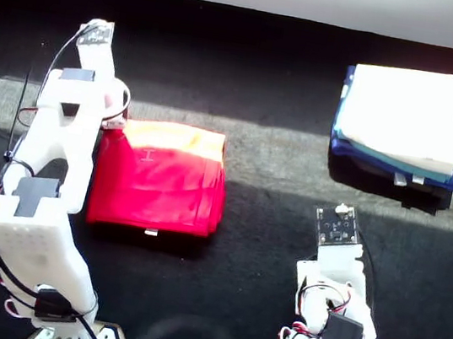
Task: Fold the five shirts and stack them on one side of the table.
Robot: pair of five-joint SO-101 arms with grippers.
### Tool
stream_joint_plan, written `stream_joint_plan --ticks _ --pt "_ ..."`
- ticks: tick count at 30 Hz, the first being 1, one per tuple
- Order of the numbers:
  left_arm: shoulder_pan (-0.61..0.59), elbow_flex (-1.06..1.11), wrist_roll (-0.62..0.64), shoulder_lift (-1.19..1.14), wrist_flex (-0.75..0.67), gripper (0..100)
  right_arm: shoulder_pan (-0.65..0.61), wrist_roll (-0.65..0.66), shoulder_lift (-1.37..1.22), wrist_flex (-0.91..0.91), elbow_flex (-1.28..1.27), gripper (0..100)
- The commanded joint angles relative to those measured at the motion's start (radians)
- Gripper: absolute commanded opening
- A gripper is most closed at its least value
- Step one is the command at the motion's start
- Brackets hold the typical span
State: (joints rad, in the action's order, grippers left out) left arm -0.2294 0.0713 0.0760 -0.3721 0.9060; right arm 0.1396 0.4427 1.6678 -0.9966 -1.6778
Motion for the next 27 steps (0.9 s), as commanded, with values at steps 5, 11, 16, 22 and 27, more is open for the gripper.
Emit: stream_joint_plan --ticks 5,11,16,22,27 --pt "-0.051 0.024 -0.005 0.061 -0.071 1 0.010 0.002 0.010 -0.042 -0.111 1.2" --pt "-0.122 0.024 -0.006 0.061 -0.066 1 0.008 0.003 0.002 -0.048 0.031 1.3" --pt "-0.208 0.004 -0.005 0.074 -0.009 1 -0.045 0.003 -0.024 -0.048 0.185 5.1" --pt "-0.278 -0.114 -0.034 0.076 0.290 1 -0.170 -0.103 -0.354 -0.048 0.533 15.2" --pt "-0.338 -0.111 -0.046 0.183 0.390 1 -0.360 -0.269 -0.799 -0.150 0.947 15.5"
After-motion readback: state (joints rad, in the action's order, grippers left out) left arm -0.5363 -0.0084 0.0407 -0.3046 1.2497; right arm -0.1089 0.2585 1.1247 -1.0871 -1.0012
